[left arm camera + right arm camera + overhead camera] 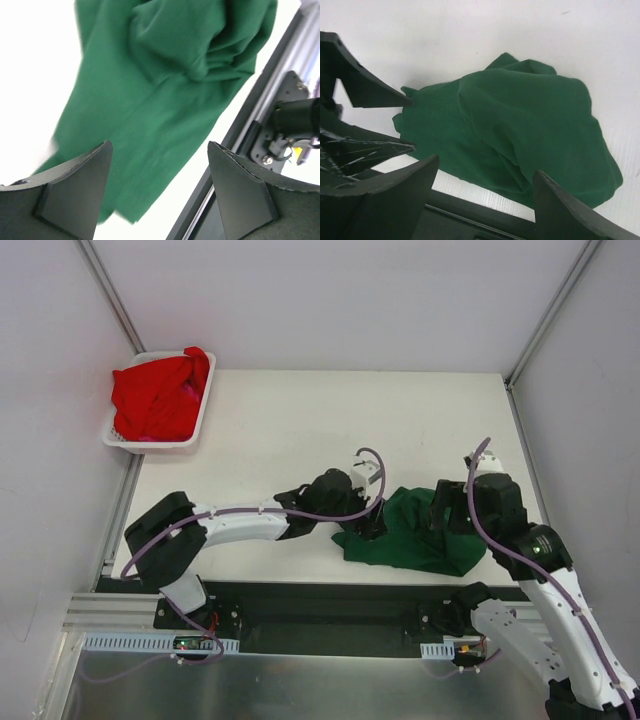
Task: Fold and stack the t-shirts
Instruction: Flatten the tshirt out
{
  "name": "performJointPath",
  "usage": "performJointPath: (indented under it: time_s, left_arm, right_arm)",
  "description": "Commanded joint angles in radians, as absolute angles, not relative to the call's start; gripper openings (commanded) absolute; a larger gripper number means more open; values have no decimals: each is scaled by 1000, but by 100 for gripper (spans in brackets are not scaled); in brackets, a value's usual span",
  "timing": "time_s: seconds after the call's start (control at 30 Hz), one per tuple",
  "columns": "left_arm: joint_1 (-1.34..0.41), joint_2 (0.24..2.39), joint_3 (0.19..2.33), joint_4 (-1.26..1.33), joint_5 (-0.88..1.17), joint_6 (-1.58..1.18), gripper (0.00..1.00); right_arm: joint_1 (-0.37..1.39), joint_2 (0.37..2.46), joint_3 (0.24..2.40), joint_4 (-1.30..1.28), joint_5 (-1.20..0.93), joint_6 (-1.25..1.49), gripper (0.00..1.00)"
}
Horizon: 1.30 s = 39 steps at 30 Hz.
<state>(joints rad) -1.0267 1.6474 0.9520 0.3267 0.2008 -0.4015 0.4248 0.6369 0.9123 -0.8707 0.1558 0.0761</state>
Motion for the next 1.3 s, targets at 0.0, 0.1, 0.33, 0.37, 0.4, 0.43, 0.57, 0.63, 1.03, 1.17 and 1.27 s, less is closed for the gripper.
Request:
performJointPath:
  time_s: [0.0, 0.1, 0.33, 0.37, 0.4, 0.43, 0.57, 0.63, 1.03, 1.17, 1.27]
  left_arm:
    - [-1006, 1497, 862, 262, 88, -379, 77]
    - [-968, 1370, 764, 271, 54, -402, 78]
    - [-891, 1203, 658, 230, 35, -393, 78]
    - [-888, 1197, 657, 224, 37, -387, 78]
    - [-884, 1192, 657, 222, 38, -384, 78]
    - [-882, 1189, 658, 219, 38, -382, 78]
    - [-882, 1192, 660, 219, 34, -385, 78]
    - [-882, 1195, 660, 219, 37, -385, 78]
    - [-873, 1140, 614, 207, 5, -380, 78]
    - [-867, 1123, 601, 202, 5, -379, 78]
    - [-864, 1114, 595, 201, 5, -377, 78]
  right_arm:
    - [426, 683, 891, -756, 28, 69, 79]
    - [446, 706, 865, -723, -37, 81, 78]
    - [572, 730, 778, -664, -6, 140, 76]
    - [595, 735, 773, -661, -6, 150, 75]
    - [606, 736, 762, -658, -8, 156, 75]
    - [617, 736, 756, -657, 15, 163, 75]
    - [649, 738, 721, -655, 99, 167, 75]
    - [652, 744, 700, -650, 130, 164, 75]
    - [658, 851, 614, -554, 201, 179, 75]
    - [666, 893, 614, -519, 212, 173, 75]
    - [666, 910, 617, -497, 239, 164, 75]
